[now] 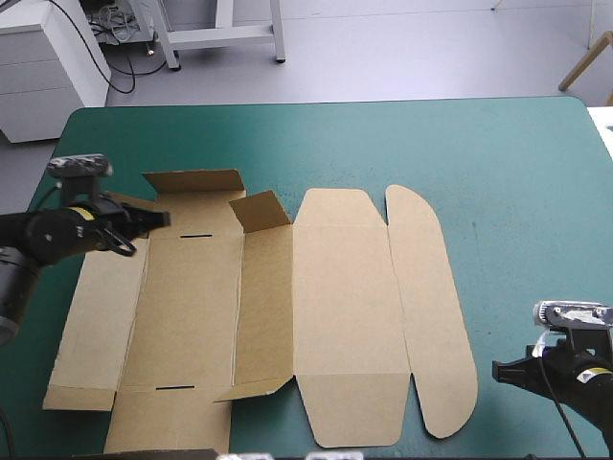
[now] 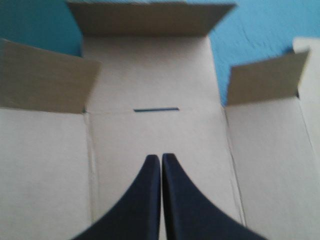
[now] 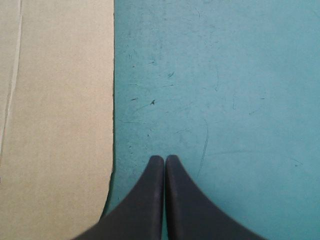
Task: Fold the box
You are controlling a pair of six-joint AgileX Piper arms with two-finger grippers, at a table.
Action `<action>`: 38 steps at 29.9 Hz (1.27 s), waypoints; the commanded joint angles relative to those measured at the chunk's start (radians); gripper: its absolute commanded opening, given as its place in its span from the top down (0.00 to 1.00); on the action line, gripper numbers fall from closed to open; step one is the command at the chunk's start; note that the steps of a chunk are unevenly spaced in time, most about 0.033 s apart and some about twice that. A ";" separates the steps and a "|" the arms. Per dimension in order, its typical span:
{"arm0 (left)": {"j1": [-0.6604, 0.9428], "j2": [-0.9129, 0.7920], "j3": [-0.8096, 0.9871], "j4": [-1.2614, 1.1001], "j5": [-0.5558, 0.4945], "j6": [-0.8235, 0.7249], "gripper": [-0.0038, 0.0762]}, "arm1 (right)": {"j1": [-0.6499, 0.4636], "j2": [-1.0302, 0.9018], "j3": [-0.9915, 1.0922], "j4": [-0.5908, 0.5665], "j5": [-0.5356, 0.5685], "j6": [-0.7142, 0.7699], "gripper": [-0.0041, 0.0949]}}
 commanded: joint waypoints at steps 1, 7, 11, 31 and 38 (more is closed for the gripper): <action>0.209 0.020 -0.107 -0.130 0.006 0.066 0.96 | -0.005 0.003 -0.022 0.022 -0.042 -0.010 0.97; 0.528 0.046 -0.122 -0.338 0.144 0.268 0.96 | 0.009 0.003 -0.022 0.022 -0.042 -0.010 0.97; 0.714 0.046 -0.122 -0.353 0.280 0.362 0.96 | 0.030 0.003 -0.022 0.022 -0.042 -0.010 0.97; 0.947 0.038 -0.114 -0.355 0.461 0.553 0.88 | 0.045 0.003 -0.022 0.022 -0.042 -0.010 0.97; 0.945 0.038 -0.114 -0.352 0.461 0.553 0.16 | 0.048 0.003 -0.022 0.022 -0.042 -0.010 0.97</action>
